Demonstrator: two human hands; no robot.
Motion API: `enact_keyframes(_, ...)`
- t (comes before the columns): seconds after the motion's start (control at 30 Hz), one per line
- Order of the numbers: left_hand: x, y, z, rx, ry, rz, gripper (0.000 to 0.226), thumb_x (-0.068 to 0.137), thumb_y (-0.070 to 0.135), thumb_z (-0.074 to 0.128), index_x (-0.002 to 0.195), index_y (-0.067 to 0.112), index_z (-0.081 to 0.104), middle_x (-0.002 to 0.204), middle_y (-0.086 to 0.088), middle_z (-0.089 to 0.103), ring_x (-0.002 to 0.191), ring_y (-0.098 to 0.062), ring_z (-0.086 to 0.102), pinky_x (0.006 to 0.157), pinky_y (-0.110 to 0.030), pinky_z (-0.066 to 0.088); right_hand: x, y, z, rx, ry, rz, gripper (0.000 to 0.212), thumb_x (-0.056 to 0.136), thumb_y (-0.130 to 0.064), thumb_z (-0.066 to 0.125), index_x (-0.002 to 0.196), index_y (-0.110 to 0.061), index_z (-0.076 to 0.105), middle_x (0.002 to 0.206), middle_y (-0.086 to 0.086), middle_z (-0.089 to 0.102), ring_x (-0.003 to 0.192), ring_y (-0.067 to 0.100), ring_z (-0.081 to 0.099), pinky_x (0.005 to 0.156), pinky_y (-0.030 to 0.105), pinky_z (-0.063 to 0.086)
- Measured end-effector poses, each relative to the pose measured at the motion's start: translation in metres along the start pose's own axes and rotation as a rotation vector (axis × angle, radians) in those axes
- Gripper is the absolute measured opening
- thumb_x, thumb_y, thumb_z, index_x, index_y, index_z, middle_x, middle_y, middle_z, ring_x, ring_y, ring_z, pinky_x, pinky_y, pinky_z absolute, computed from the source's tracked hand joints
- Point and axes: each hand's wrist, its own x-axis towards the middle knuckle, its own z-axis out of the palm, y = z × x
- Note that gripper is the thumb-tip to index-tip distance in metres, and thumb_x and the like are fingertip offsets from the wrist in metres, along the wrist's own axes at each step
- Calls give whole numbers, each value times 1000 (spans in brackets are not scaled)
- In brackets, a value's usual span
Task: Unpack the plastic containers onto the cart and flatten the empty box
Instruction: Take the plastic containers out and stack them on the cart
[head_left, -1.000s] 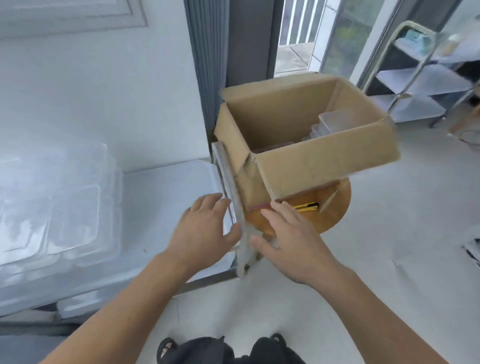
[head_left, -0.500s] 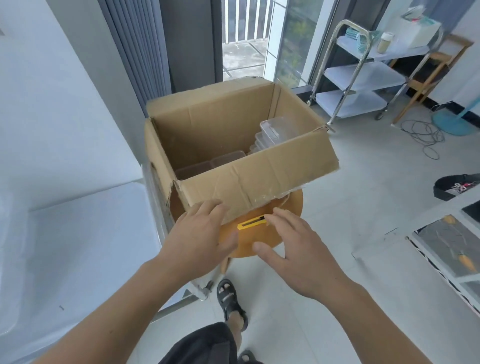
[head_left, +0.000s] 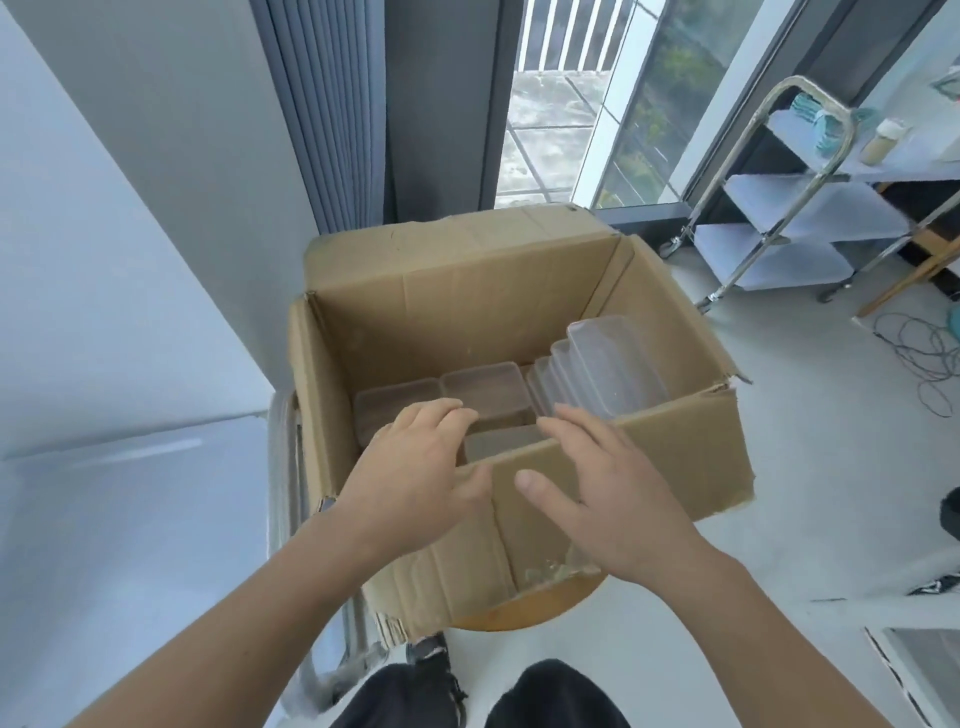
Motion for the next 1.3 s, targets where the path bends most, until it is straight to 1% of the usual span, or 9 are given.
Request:
enact_keyframes(0.17,37,-21,3,-68,46,-126,57,97,46,49,148,20,41,154,6,38,142,-15,32,111,-30,33,67,16,-10,-11,-87,-69,63,97,-59,44,152,-30,34,160,-15,25,147,4,18,117,25,18)
enact_keyframes(0.27,56,-29,10,-104,40,-219,58,97,45,50,148,20,41,153,5,40,141,-16,34,110,-31,36,112,25,-9,-17,-181,-139,63,98,-56,45,153,-27,34,158,-13,29,146,6,23,117,28,24)
enact_keyframes(0.53,111,-45,40,-172,-112,-447,59,96,46,51,149,20,40,152,2,42,138,-20,38,110,-32,37,235,47,31,-283,-543,-340,67,98,-58,46,153,-22,34,156,0,37,141,23,37,108,41,40)
enact_keyframes(0.67,142,-48,53,-209,-186,-525,60,96,46,51,149,19,39,151,-2,43,137,-23,40,109,-35,39,279,68,75,-390,-679,-316,60,96,-57,52,141,-17,48,138,9,54,124,29,53,97,41,48)
enact_keyframes(0.8,159,-53,62,-239,-230,-586,60,97,45,51,149,18,39,148,-6,45,135,-25,42,107,-36,39,304,95,124,-414,-849,-255,44,94,-54,54,117,-18,63,113,6,68,94,22,64,79,34,53)
enact_keyframes(0.87,162,-55,65,-258,-231,-604,60,96,45,52,149,18,39,147,-6,46,135,-25,43,107,-35,39,310,109,141,-442,-917,-224,37,93,-49,54,109,-18,66,103,4,70,87,18,65,73,31,52)
enact_keyframes(1.1,162,-65,75,-300,-234,-657,61,96,44,52,149,17,40,150,-5,45,136,-23,44,109,-36,40,311,137,176,-542,-950,-226,42,93,-37,56,128,-15,61,126,9,65,113,27,63,87,32,48)
enact_keyframes(1.23,161,-68,76,-302,-239,-681,60,96,45,52,148,18,40,148,-5,47,133,-23,47,106,-35,42,314,136,176,-529,-844,-278,30,93,-22,58,120,-14,65,126,12,64,115,30,61,90,34,49)
enact_keyframes(1.3,160,-67,74,-301,-238,-687,61,97,45,51,150,18,39,150,-4,46,134,-22,47,105,-34,42,314,132,170,-512,-817,-314,23,93,-16,57,113,-16,68,121,12,66,112,30,63,85,32,49)
